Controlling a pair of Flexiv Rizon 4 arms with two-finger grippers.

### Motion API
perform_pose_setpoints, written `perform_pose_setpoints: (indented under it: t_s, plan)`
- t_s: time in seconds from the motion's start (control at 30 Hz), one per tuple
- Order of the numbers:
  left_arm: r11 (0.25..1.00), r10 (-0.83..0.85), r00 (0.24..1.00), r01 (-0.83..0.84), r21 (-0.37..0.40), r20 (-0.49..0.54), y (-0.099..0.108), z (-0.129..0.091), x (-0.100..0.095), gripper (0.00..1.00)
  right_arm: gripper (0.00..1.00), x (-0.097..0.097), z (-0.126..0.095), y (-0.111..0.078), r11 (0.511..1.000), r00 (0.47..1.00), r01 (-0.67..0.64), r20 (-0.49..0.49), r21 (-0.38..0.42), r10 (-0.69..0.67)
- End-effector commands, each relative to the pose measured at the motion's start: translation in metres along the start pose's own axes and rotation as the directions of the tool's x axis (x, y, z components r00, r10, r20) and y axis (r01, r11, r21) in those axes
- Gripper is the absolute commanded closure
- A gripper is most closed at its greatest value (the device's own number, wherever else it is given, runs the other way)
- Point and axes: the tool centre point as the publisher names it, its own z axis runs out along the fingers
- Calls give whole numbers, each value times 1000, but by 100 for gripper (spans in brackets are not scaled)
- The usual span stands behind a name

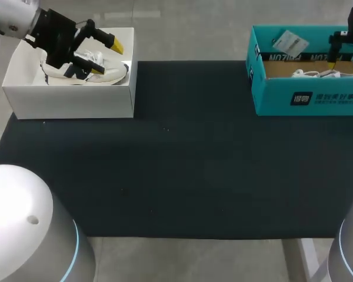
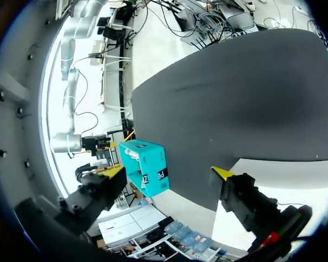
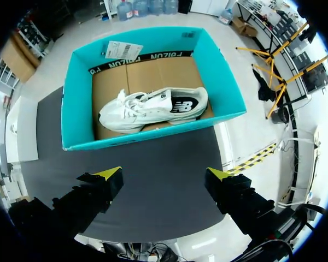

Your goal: Take the shoe out of the shoebox, open the shoe tongue, remove and reinsert the insole, then place the shoe into the shoebox

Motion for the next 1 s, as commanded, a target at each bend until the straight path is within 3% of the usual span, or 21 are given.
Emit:
perform_pose_setpoints:
  t_s: [0.03, 0.4, 0.57, 0.8, 0.87, 1.0]
  plan:
    - [999, 47, 997, -47, 13, -56, 27, -13, 12, 0, 0, 0, 0, -2, 1000, 1000, -1, 0, -5, 1]
    - [984, 176, 945, -166, 60, -275, 74, -57, 63, 0, 0, 0, 0, -2, 1000, 1000, -1, 0, -5, 1]
    - [981, 190, 901, -193, 31, -390, 93, -71, 91, 0, 0, 0, 0, -2, 1000, 1000, -1, 0, -5, 1]
    - [990, 101, 829, -136, -23, -550, 129, -79, 146, 0, 0, 0, 0, -2, 1000, 1000, -1, 0, -5, 1]
    - [992, 41, 787, -105, -69, -616, 132, -80, 150, 0, 0, 0, 0, -2, 1000, 1000, -1, 0, -5, 1]
    - [992, 41, 787, -105, -69, -616, 132, -80, 150, 0, 0, 0, 0, -2, 1000, 1000, -1, 0, -5, 1]
